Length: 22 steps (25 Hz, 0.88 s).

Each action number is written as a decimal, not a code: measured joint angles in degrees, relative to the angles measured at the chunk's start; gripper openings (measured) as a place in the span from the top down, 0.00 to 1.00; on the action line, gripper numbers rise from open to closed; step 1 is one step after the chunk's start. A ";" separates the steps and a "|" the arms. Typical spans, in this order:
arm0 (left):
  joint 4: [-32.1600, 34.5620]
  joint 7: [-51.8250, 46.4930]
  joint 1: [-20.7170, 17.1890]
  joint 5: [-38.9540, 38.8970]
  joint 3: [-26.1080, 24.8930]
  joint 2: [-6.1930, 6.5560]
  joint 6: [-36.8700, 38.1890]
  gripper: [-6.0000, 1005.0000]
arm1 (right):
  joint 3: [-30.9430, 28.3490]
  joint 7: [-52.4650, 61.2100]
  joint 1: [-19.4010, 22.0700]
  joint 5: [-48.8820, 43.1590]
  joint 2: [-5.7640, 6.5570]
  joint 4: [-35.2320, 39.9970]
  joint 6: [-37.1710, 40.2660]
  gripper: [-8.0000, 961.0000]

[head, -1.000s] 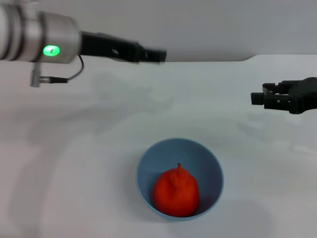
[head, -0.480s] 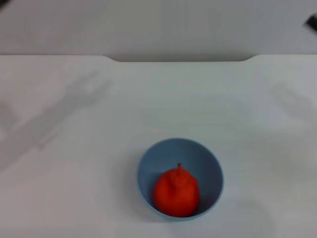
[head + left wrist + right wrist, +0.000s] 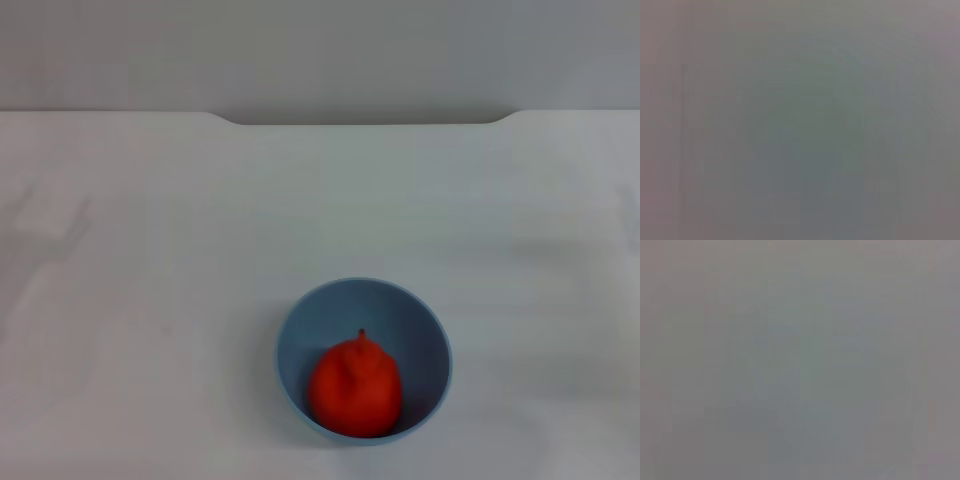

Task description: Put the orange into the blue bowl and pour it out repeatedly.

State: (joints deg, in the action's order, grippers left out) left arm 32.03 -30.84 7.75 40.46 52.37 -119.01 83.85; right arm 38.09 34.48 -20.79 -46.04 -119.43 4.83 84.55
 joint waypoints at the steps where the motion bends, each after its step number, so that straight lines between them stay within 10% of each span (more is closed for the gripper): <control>1: -2.26 6.02 0.29 -0.74 0.30 -0.04 0.34 0.23 | -0.01 -6.51 -0.81 2.40 -0.09 -2.99 0.25 0.48; 7: -13.92 25.54 2.81 -3.36 0.85 -0.08 1.62 0.23 | -2.19 -22.87 -4.06 9.19 -0.18 -13.24 0.70 0.48; 22: -18.94 24.35 4.48 -3.09 5.67 -0.08 4.26 0.23 | -7.49 -20.55 -4.00 9.48 0.18 -12.64 0.71 0.48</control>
State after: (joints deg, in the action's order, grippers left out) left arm 13.09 -6.49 12.23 37.37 58.04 -119.09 88.10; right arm 30.59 13.93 -24.79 -36.56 -119.25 -7.81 85.25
